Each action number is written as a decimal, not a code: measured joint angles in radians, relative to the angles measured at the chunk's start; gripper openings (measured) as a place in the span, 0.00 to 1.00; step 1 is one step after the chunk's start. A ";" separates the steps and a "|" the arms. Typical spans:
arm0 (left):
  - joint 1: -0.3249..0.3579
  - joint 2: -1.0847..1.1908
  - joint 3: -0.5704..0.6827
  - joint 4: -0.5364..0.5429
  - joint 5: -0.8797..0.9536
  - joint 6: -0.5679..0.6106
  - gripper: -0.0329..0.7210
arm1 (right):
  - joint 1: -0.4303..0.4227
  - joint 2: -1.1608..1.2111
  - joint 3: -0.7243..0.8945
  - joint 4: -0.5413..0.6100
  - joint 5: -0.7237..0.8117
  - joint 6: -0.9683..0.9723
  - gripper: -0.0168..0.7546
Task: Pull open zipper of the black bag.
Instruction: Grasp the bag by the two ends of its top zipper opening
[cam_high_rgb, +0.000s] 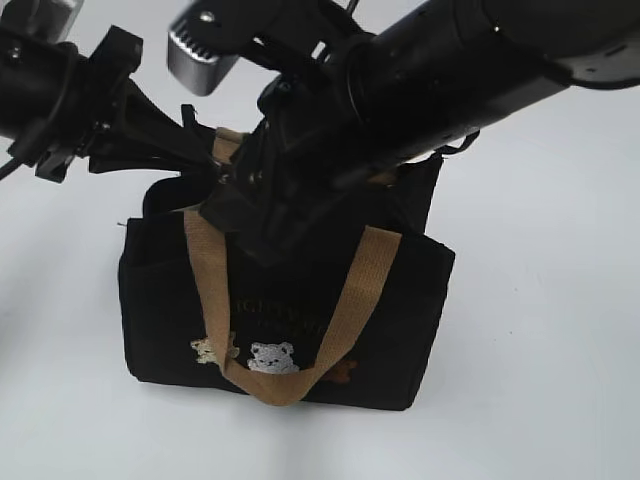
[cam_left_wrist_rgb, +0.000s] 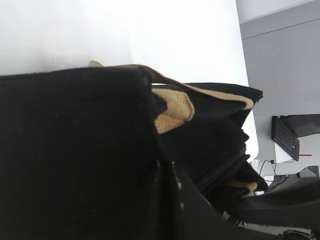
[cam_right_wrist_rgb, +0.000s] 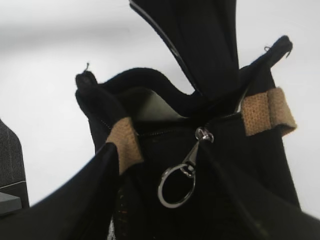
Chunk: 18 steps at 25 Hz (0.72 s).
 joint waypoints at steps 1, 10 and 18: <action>0.000 0.000 0.000 0.001 0.000 0.000 0.03 | 0.000 0.006 0.000 -0.002 -0.001 0.000 0.53; 0.000 -0.001 0.000 0.019 0.001 0.000 0.03 | 0.000 0.021 0.000 -0.070 -0.001 0.000 0.25; 0.000 -0.002 0.000 0.024 0.003 0.000 0.03 | 0.000 0.021 0.000 -0.092 0.000 0.000 0.02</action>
